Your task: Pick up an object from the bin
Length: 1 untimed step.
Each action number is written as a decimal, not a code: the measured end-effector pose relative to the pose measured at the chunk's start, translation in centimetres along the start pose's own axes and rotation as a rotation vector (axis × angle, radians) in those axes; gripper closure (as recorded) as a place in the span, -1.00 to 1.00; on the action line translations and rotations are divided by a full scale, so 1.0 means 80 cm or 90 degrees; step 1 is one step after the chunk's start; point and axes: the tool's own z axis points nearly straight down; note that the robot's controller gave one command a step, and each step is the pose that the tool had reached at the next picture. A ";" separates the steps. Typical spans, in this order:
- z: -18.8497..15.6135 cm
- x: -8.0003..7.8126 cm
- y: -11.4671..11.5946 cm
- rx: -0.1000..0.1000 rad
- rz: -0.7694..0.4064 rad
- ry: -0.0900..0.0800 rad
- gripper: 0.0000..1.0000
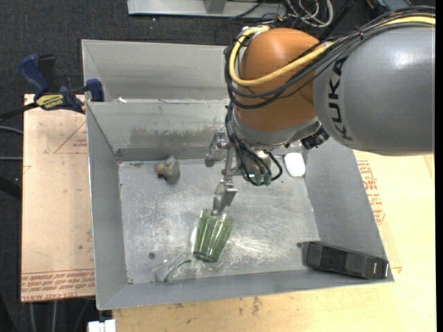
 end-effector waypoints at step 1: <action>-0.011 0.051 -0.030 0.000 0.020 -0.002 -1.00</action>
Offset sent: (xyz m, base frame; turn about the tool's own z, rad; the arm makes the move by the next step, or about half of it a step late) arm -0.0481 -0.0306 -0.1153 -0.1483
